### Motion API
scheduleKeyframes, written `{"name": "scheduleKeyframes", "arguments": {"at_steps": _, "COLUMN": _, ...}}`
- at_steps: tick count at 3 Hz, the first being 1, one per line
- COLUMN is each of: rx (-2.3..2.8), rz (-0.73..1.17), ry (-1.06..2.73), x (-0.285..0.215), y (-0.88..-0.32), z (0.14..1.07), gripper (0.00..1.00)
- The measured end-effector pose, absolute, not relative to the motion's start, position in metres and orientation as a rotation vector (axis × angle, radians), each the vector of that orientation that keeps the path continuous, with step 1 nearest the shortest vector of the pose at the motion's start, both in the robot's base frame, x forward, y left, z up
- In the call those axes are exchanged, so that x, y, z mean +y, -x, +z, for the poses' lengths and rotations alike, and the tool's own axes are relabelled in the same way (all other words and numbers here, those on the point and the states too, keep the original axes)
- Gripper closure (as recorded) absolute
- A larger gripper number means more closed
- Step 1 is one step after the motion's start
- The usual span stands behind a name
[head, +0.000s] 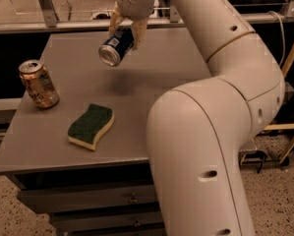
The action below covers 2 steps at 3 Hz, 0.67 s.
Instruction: Place pepsi can upright
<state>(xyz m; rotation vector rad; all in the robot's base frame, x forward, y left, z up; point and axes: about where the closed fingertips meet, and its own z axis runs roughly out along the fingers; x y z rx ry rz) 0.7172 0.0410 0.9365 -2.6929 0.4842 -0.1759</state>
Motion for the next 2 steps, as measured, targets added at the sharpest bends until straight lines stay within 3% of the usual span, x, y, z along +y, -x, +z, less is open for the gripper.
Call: {"name": "scheduleKeyframes", "arguments": {"at_steps": 2, "rx": 0.332, "rz": -0.409, "ry": 2.603, "x": 0.024, "y": -0.727, "z": 0.959, "gripper": 1.00}}
